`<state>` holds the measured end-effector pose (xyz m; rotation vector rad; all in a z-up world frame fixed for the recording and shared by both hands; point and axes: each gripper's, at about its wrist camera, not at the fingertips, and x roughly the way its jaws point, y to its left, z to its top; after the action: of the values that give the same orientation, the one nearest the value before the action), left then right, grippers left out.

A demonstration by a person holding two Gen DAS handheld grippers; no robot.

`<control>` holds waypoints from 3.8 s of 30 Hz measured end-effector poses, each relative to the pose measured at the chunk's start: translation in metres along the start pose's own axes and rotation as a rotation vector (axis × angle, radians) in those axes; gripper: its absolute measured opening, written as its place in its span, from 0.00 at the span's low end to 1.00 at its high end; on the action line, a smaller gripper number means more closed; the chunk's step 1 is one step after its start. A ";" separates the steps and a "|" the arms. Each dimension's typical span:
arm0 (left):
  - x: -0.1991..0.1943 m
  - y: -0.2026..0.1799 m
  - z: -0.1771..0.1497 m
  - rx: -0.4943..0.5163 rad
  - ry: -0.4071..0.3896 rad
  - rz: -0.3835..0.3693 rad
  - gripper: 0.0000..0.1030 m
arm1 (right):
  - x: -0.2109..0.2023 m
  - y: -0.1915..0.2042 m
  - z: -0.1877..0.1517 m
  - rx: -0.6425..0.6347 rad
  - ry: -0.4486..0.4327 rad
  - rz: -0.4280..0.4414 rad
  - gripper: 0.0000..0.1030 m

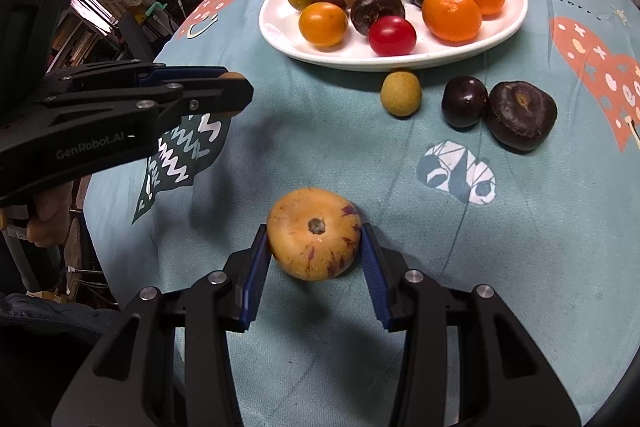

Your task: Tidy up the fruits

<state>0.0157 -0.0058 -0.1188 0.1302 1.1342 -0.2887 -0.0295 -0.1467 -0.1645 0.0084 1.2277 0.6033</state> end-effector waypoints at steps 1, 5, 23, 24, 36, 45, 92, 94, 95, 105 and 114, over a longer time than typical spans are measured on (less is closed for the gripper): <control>0.001 0.000 0.001 0.002 0.001 -0.001 0.26 | 0.000 0.000 0.000 -0.001 0.000 0.001 0.44; 0.000 -0.002 0.007 0.013 -0.010 -0.009 0.26 | -0.001 0.000 0.003 -0.007 0.001 0.006 0.44; -0.006 0.024 0.118 -0.011 -0.155 0.045 0.26 | -0.058 -0.040 0.133 0.002 -0.284 -0.120 0.45; -0.001 0.023 0.122 -0.009 -0.154 0.052 0.27 | -0.052 -0.045 0.139 0.010 -0.270 -0.130 0.45; 0.016 0.055 0.131 -0.114 -0.155 0.097 0.63 | -0.029 -0.072 0.166 0.022 -0.275 -0.231 0.74; -0.019 0.042 0.091 -0.093 -0.217 0.096 0.80 | -0.057 -0.080 0.109 0.184 -0.271 -0.124 0.74; -0.089 -0.006 0.008 -0.029 -0.269 0.137 0.87 | -0.205 -0.027 0.014 0.203 -0.623 -0.088 0.99; -0.087 0.003 0.002 -0.051 -0.263 0.144 0.87 | -0.184 -0.034 0.011 0.248 -0.566 -0.112 0.99; -0.086 0.010 -0.003 -0.067 -0.258 0.145 0.87 | -0.172 -0.031 0.009 0.258 -0.533 -0.115 0.99; -0.058 0.055 -0.065 -0.146 -0.139 0.120 0.87 | -0.097 -0.049 -0.014 0.278 -0.280 -0.220 0.99; -0.038 0.052 -0.050 -0.159 -0.112 0.103 0.87 | -0.063 -0.033 -0.013 0.188 -0.188 -0.273 0.99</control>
<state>-0.0279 0.0624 -0.1077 0.0318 1.0308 -0.1120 -0.0400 -0.2061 -0.1247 0.0539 1.0757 0.2424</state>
